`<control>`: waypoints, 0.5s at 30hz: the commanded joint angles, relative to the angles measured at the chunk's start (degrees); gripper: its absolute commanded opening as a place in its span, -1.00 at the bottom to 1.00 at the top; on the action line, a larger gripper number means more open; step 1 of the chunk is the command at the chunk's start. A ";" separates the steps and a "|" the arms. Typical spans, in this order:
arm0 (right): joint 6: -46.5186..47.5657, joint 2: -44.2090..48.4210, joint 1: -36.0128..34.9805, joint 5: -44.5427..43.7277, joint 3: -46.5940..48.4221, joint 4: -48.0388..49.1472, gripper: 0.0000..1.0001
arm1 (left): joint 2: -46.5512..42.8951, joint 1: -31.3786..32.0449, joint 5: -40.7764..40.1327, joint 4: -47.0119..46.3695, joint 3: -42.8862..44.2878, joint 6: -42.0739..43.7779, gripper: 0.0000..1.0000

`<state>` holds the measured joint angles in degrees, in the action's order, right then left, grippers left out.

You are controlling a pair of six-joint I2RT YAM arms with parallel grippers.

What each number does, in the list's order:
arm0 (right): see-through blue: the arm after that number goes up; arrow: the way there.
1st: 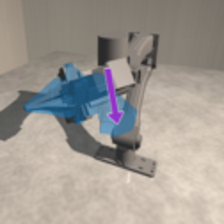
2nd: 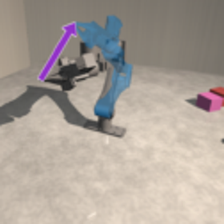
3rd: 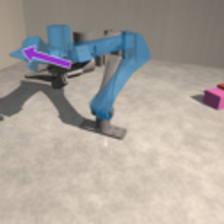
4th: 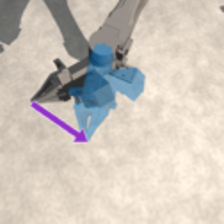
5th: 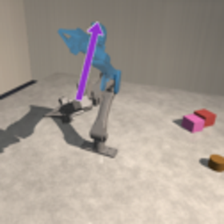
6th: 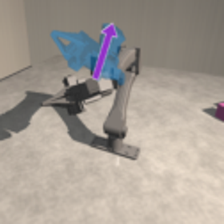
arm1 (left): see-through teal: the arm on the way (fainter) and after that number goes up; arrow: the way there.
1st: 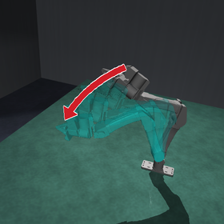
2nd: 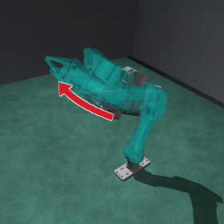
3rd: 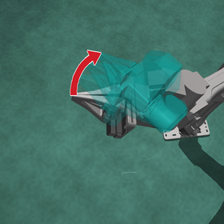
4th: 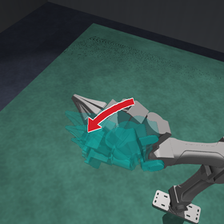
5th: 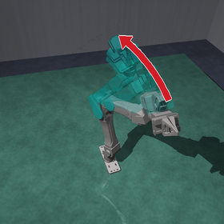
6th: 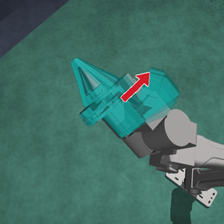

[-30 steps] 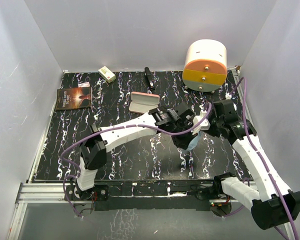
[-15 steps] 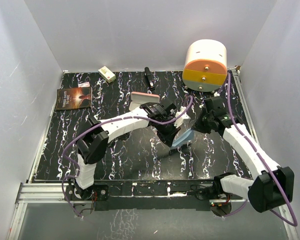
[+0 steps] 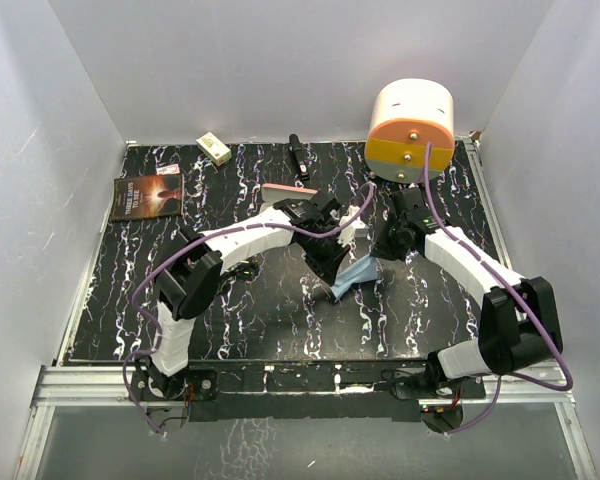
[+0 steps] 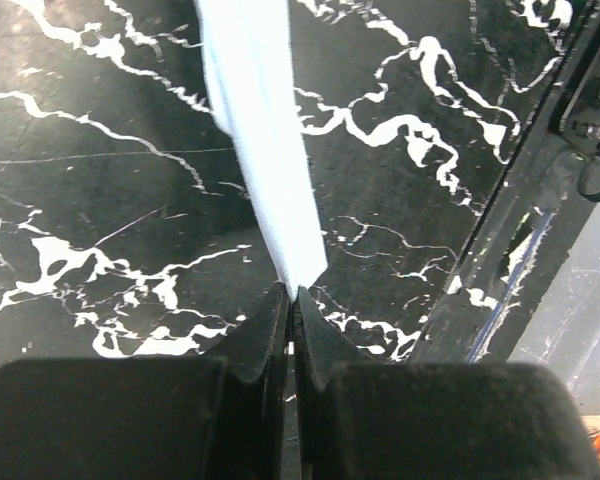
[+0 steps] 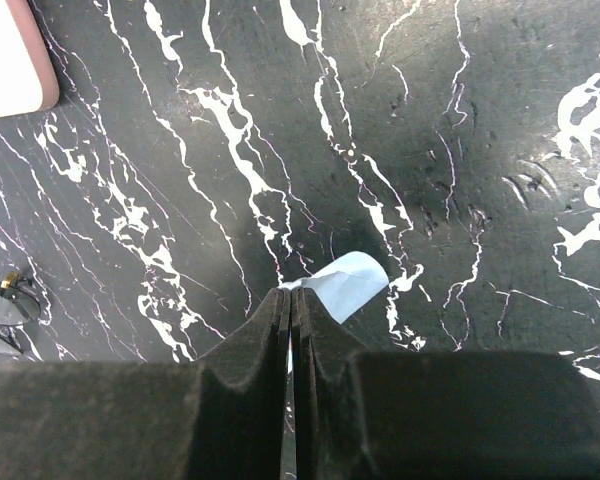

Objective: Organize the sunglasses
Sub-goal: Fold the glasses cleaning cloth at the center of the board.

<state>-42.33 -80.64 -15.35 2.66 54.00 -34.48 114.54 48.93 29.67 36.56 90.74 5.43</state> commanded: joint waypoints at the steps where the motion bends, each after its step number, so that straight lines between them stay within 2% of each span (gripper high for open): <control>1: -0.42 3.43 -0.09 -2.42 3.57 3.95 -0.85 | -0.88 -0.63 1.72 1.76 2.37 1.15 -1.00; 8: -0.62 9.32 -0.13 -2.59 3.51 0.23 -0.85 | -0.59 0.22 4.91 3.06 6.03 -1.78 -1.00; 15: -0.33 16.30 -0.15 -4.35 3.35 -5.77 -0.85 | -0.06 6.31 5.69 3.89 8.42 -3.08 -1.00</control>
<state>-42.57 -68.27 -15.42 0.51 54.70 -37.65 115.15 51.66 32.10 38.26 96.40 3.57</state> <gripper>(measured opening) 0.081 0.009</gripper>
